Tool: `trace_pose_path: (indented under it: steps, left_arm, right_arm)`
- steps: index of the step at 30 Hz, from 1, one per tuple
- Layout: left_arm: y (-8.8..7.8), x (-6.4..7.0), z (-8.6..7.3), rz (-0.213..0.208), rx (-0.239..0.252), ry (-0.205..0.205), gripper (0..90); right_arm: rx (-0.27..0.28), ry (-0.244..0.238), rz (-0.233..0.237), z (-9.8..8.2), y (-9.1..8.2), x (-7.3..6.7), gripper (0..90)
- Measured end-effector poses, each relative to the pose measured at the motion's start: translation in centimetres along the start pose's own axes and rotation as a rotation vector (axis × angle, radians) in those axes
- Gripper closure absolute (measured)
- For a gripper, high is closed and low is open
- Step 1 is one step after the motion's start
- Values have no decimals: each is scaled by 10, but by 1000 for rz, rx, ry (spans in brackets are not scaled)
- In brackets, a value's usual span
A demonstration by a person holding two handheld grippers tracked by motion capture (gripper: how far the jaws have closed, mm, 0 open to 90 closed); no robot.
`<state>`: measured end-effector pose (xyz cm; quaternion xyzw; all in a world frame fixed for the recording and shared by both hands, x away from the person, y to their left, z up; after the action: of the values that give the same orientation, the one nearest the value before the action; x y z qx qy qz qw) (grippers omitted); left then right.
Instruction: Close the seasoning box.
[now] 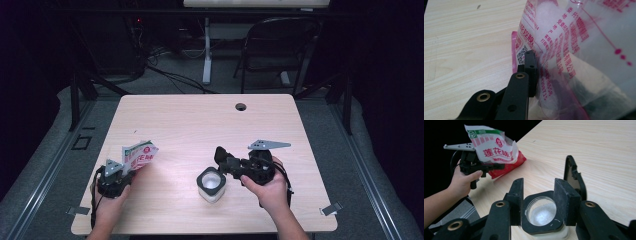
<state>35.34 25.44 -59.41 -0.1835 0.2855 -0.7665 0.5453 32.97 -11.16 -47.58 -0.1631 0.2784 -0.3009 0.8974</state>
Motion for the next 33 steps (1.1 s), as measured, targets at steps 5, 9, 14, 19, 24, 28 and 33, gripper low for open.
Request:
trace_pose_path:
  steps: [5,9,14,19,24,28,33]
  left_arm:
    - [1,4,-2,-3,-7,11,837]
    - [1,5,-4,-10,-16,16,827]
    - [1,7,-3,-21,-18,25,800]
    - [-3,7,-5,-37,-22,55,762]
    - [-6,10,-9,-56,-21,67,706]
    - [-6,16,-10,-95,-8,72,589]
    - [-6,25,-10,-127,-6,109,488]
  right_arm:
    - [7,3,-17,-2,-5,4,596]
    - [4,-3,-27,-2,-8,6,588]
    - [7,-4,-42,-1,-7,9,581]
    - [-5,-7,-66,-6,-6,13,578]
    - [-1,-3,-81,-6,-8,14,565]
    - [5,0,-88,-6,-10,15,559]
    - [7,9,-91,-8,-12,18,558]
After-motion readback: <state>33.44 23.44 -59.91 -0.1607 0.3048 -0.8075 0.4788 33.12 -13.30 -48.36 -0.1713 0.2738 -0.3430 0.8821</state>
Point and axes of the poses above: each handheld gripper's, and its own axes: y roughly forward along the jaws, z roughly out of its top, x roughly to its right, the point moved 6 cm from there along y, roughly forward along the jaws, and after that the axes turned 2 degrees about z, right-handed, at the moved point
